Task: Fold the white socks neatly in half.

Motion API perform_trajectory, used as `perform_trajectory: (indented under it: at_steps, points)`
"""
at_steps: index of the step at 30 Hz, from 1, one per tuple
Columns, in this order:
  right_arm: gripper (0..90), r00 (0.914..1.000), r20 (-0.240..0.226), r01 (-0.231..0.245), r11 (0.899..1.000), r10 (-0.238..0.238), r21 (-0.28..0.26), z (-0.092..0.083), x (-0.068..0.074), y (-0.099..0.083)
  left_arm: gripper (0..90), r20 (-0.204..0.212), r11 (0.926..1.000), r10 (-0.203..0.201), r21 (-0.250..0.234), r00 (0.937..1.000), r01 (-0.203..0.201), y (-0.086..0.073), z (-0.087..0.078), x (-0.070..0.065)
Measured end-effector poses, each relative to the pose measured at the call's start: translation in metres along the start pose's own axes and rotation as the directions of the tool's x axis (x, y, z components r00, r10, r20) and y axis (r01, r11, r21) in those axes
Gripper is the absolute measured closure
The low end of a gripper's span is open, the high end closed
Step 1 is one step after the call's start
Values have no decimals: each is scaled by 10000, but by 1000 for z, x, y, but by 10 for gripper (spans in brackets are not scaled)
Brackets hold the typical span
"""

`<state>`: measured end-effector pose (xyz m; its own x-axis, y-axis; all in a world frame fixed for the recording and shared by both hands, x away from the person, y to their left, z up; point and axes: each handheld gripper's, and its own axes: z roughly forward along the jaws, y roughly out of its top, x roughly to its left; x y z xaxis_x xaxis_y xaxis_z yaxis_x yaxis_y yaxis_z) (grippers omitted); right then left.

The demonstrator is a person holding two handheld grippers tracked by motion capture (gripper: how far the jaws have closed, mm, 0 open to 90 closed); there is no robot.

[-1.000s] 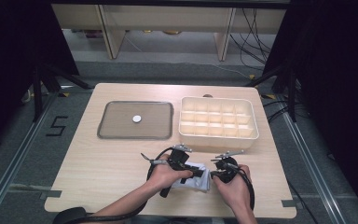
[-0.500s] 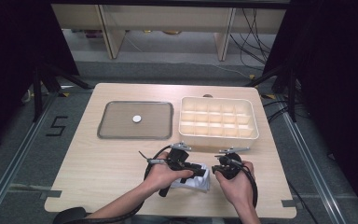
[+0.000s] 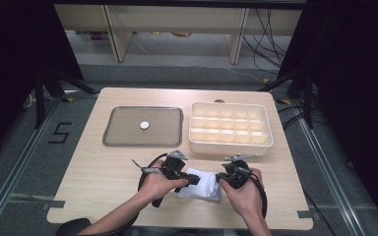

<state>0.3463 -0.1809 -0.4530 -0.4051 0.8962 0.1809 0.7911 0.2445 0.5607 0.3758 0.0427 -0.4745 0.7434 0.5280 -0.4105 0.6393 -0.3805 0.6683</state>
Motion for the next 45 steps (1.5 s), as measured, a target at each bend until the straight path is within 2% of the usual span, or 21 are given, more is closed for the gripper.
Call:
perform_trajectory:
  at_steps: [1, 3, 6, 7, 10, 12, 13, 14, 19, 21, 24, 28, 30, 31, 32, 35, 37, 38, 39, 43, 45]
  points:
    - [813, 9998, 25, 188, 9998, -188, 40, 0, 0, 0, 837, 38, 10000, 40, 80, 10000, -40, -1, 0, 2]
    - [821, 9988, 35, 485, 9983, -484, -321, 3, 5, 0, 847, 118, 9998, 0, 179, 9999, -2, -4, 3, 4]
    - [824, 9978, -101, 659, 9978, -659, -3, 7, 10, -1, 850, 17, 10000, -12, 95, 10000, 12, -8, 10, 2]
    - [825, 9977, -89, 676, 9977, -676, -21, 11, 11, -2, 851, 87, 9994, -20, 338, 10000, 17, -8, 10, 3]
    - [828, 9948, -19, 1016, 9946, -1016, 200, 18, 12, -5, 853, 52, 9993, -72, 379, 10000, 70, -11, 14, 4]
    - [836, 9932, -5, 1162, 9924, -1163, 405, 20, 11, -6, 852, 8, 9998, -117, 175, 9999, 117, -11, 12, 5]
    - [841, 9930, 19, 1176, 9928, -1177, 243, 23, 10, -7, 849, 31, 9997, -125, 226, 9999, 125, -11, 10, 6]
    - [844, 9937, 46, 1115, 9933, -1117, 318, 23, 10, -7, 846, -96, 9998, -207, -84, 9997, 207, -11, 8, 7]
    - [854, 9949, 34, 1004, 9944, -1005, 321, 24, 8, -9, 765, -841, 9991, -182, -384, 9963, 150, -9, -8, 19]
    - [857, 9953, 22, 971, 9947, -973, 351, 24, 8, -9, 695, -1011, 9978, -429, -553, 9939, 374, -10, -11, 24]
    - [862, 9956, 44, 933, 9950, -935, 349, 25, 7, -10, 614, -1175, 9958, -841, -460, 9895, 792, -14, -15, 33]
    - [865, 9952, -27, 978, 9945, -978, 373, 25, 6, -10, 548, -1011, 9894, -1446, -255, 9843, 1428, -19, -13, 39]
    - [865, 9953, -19, 972, 9946, -972, 368, 25, 6, -10, 534, -1106, 9867, -1608, 39, 9808, 1622, -19, -12, 39]
    - [865, 9953, -16, 965, 9946, -965, 381, 25, 6, -10, 521, -976, 9857, -1664, 94, 9812, 1681, -19, -11, 40]
    - [865, 9953, -20, 965, 9946, -965, 374, 25, 6, -10, 515, -914, 9818, -1871, 157, 9781, 1893, -19, -9, 39]
    - [867, 9947, -56, 1032, 9938, -1030, 403, 25, 5, -10, 517, -783, 9797, -1948, 317, 9777, 1977, -19, -5, 39]
    - [869, 9950, -80, 1002, 9943, -1000, 377, 25, 5, -10, 525, -623, 9734, -2207, 487, 9734, 2238, -19, -2, 39]
    - [869, 9942, -186, 1070, 9931, -1062, 487, 25, 4, -10, 528, -601, 9742, -2144, 582, 9749, 2179, -19, -2, 39]
    - [869, 9949, -114, 1012, 9929, -1007, 618, 25, 4, -10, 533, -602, 9721, -2231, 605, 9729, 2267, -19, 0, 39]
    - [869, 9963, -15, 862, 9949, -863, 523, 26, 4, -10, 583, -538, 9702, -2215, 880, 9737, 2256, -19, 4, 38]
    - [870, 9963, -211, 844, 9950, -833, 528, 26, 4, -10, 607, -646, 9672, -2293, 968, 9712, 2348, -18, 5, 37]
